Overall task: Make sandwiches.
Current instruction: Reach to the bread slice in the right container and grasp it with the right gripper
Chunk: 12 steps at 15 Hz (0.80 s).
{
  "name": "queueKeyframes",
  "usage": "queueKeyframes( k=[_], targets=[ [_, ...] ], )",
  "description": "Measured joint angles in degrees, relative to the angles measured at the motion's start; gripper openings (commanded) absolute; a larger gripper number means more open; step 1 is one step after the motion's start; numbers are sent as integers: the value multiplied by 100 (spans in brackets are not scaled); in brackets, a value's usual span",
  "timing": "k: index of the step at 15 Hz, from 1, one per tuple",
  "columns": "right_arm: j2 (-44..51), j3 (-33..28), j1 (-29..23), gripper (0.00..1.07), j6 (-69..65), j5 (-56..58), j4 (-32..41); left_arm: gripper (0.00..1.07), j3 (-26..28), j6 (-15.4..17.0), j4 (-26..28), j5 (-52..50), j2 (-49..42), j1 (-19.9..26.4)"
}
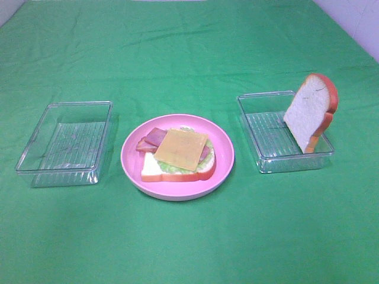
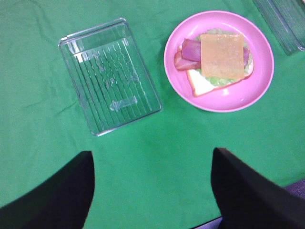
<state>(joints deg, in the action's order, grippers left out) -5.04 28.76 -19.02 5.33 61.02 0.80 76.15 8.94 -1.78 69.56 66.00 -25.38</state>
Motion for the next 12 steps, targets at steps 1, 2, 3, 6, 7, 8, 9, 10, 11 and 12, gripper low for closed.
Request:
queueKeyframes(
  k=[1, 2, 3, 6, 7, 8, 9, 10, 11, 12],
  targets=[
    [0, 0, 0, 80, 0, 0, 0, 67, -653, 0, -6, 11, -819, 0],
    [0, 0, 0, 80, 0, 0, 0, 67, -911, 0, -6, 11, -1278, 0],
    [0, 0, 0, 80, 0, 0, 0, 67, -1169, 0, -6, 11, -1690, 0],
    [0, 0, 0, 80, 0, 0, 0, 67, -1937, 0, -6, 11, -2905, 0],
    [0, 0, 0, 80, 0, 0, 0, 67, -2235, 0, -6, 17, -3398, 0],
    [0, 0, 0, 80, 0, 0, 0, 67, -2687, 0, -63, 17, -4148, 0],
    [0, 0, 0, 80, 0, 0, 0, 67, -2979, 0, -172, 6, -4681, 0],
    [0, 0, 0, 80, 0, 0, 0, 67, -3243, 0, -292, -34, -5214, 0],
    [0, 0, 0, 80, 0, 0, 0, 67, -3438, 0, -390, -69, -5649, 0],
    [0, 0, 0, 80, 0, 0, 0, 67, -3650, 0, -487, -92, -6033, 0]
  ],
)
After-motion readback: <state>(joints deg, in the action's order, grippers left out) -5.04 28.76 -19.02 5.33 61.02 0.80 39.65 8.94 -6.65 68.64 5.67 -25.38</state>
